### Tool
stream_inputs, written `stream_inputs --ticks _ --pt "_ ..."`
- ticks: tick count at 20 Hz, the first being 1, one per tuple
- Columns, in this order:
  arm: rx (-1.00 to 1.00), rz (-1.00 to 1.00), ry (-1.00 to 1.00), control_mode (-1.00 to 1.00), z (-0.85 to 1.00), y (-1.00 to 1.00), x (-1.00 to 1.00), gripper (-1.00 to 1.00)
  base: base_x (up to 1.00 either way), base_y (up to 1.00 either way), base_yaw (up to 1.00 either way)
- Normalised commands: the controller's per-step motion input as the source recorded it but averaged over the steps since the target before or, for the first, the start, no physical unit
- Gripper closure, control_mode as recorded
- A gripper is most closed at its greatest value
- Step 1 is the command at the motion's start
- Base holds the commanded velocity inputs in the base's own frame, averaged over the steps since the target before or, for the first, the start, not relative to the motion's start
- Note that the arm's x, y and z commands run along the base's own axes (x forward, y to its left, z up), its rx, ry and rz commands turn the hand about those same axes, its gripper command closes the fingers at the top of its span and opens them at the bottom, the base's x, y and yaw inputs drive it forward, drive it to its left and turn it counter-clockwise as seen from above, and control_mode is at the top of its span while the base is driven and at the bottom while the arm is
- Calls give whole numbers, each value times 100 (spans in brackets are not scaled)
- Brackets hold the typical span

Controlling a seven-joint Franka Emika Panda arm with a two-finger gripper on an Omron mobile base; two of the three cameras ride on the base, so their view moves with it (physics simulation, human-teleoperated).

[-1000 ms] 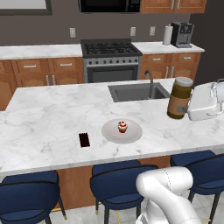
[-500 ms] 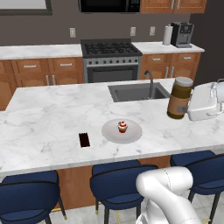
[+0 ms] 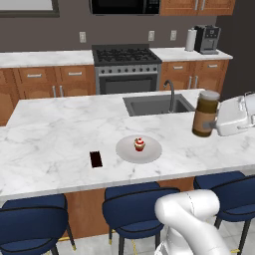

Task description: Take the cinnamon bottle from the cabinet and place it on the dining table, next to the plate with the cupcake. Then take the chocolate from the dining counter and place it on the cupcake plate.

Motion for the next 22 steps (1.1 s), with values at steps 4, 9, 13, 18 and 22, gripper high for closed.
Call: stream_inputs --ticks 4,9,13,18,22 --pt "0 17 0 -100 -29 -40 23 100 0 0 0" --pt "-1 20 0 -100 -40 -25 25 100 0 0 0" --pt "-1 12 0 -100 -51 -12 44 100 0 0 0" --pt "-1 3 0 -100 -52 -9 53 100 0 0 0" --pt "0 1 0 -100 -46 -12 48 100 0 0 0"
